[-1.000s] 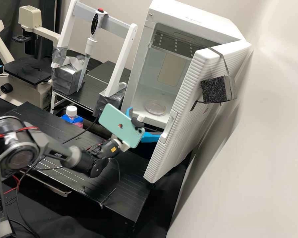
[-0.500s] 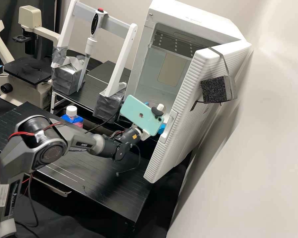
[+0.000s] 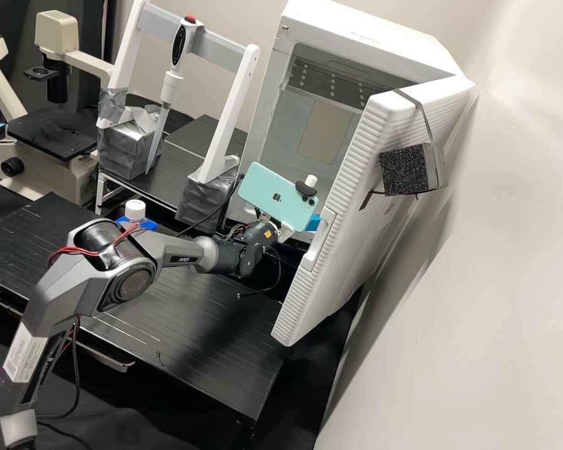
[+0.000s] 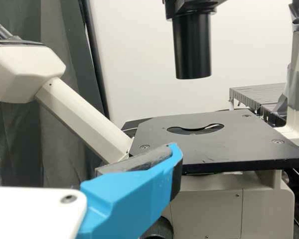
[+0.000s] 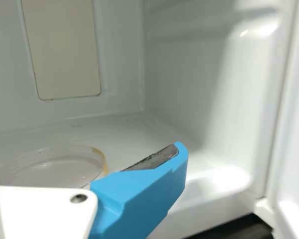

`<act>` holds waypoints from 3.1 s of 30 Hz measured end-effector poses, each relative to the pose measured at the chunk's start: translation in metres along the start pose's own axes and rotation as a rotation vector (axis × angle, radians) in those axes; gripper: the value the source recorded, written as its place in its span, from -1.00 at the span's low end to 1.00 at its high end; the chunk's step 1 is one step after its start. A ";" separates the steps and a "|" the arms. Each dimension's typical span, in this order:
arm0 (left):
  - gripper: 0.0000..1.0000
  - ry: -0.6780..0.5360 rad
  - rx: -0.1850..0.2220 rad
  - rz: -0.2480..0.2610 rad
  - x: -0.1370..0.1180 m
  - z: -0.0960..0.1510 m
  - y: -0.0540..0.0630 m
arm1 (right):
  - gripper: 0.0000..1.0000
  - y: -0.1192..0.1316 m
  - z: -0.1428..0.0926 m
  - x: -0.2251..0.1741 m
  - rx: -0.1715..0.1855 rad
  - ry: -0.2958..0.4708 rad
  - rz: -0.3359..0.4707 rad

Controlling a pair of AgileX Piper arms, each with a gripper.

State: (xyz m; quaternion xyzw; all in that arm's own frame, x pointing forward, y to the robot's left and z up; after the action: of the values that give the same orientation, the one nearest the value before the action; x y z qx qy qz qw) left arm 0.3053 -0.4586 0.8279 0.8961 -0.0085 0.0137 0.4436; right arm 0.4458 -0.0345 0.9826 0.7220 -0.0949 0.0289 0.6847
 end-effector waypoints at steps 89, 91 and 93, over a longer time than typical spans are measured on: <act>1.00 0.000 0.000 0.000 0.000 0.000 0.000 | 1.00 -0.037 0.000 -0.018 -0.130 0.008 0.010; 1.00 0.000 0.000 0.000 0.000 0.000 0.000 | 1.00 -0.037 0.001 -0.014 -0.131 0.012 0.014; 1.00 0.000 0.000 0.000 0.000 0.000 0.000 | 1.00 -0.037 0.002 -0.010 -0.130 0.017 0.019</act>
State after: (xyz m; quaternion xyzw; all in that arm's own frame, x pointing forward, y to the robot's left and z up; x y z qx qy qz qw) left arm 0.3053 -0.4586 0.8279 0.8961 -0.0085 0.0137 0.4436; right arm 0.4427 -0.0335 0.9449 0.6746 -0.0974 0.0355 0.7308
